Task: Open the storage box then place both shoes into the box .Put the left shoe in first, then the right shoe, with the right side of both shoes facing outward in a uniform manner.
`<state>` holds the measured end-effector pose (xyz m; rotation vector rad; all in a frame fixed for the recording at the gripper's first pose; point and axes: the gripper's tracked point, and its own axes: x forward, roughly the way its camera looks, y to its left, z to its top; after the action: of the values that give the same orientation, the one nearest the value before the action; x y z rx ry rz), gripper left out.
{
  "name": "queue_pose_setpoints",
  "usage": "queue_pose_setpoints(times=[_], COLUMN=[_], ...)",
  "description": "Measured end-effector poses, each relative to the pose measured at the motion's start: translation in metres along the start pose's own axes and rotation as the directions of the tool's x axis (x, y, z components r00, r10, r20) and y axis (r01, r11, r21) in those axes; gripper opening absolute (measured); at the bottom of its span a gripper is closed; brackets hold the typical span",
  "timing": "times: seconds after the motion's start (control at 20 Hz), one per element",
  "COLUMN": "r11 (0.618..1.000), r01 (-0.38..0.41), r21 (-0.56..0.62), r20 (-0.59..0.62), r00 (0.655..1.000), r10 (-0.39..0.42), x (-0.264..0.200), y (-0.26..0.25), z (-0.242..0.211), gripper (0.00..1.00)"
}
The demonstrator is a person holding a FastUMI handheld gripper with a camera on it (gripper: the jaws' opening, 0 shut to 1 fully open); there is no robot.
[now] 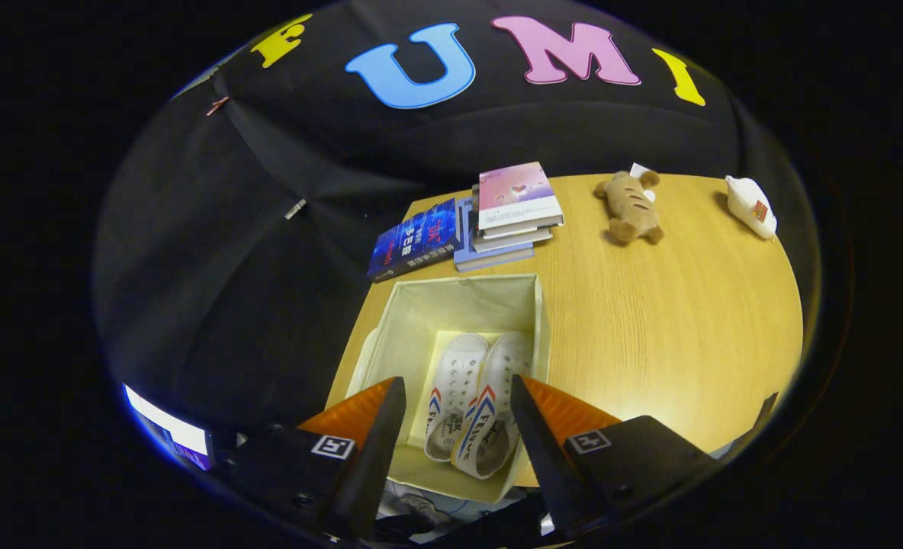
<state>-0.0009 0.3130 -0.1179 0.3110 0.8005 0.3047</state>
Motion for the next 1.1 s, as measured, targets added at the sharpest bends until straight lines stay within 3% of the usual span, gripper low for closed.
queue_pose_setpoints(times=[0.15,0.5,0.65,0.9,1.1], r11=[1.0,0.977,0.962,0.93,0.934], r01=[0.012,0.144,0.203,0.325,0.303], r21=[-0.027,-0.159,-0.184,-0.173,-0.189], r20=[0.077,0.297,0.41,0.613,0.668], r00=[0.997,0.95,0.905,0.774,0.737], r10=[-0.01,-0.092,-0.112,-0.156,-0.104], x=[-0.024,-0.1,-0.139,-0.201,-0.228], y=[-0.031,-0.149,-0.195,-0.259,-0.266], z=[0.025,0.093,0.122,0.168,0.168], gripper=[0.99,0.99,0.99,0.99,0.99])
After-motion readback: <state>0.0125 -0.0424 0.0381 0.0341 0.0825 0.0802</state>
